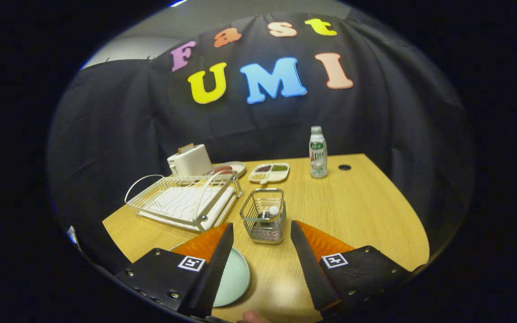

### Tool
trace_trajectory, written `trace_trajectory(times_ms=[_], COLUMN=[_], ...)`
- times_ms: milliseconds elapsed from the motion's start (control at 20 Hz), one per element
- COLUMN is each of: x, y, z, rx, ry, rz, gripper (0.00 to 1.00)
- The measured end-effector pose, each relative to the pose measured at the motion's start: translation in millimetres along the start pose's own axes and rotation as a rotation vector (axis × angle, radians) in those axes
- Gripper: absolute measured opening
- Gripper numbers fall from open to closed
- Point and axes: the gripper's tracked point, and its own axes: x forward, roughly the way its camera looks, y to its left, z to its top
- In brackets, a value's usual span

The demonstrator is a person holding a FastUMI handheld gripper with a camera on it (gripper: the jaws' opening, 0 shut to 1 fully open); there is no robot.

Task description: Take the plate from the dish rack, then take the spoon from the basket and place it into the plate.

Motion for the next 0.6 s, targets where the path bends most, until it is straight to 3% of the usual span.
trace_trajectory(times_ms=[150,600], x=[2,49], y=[-8,-19], z=[12,12], rx=[-0.082,-0.039], ry=[-0.097,-0.241], rz=[-0.036,-0.080], gripper=[0.79,0.79])
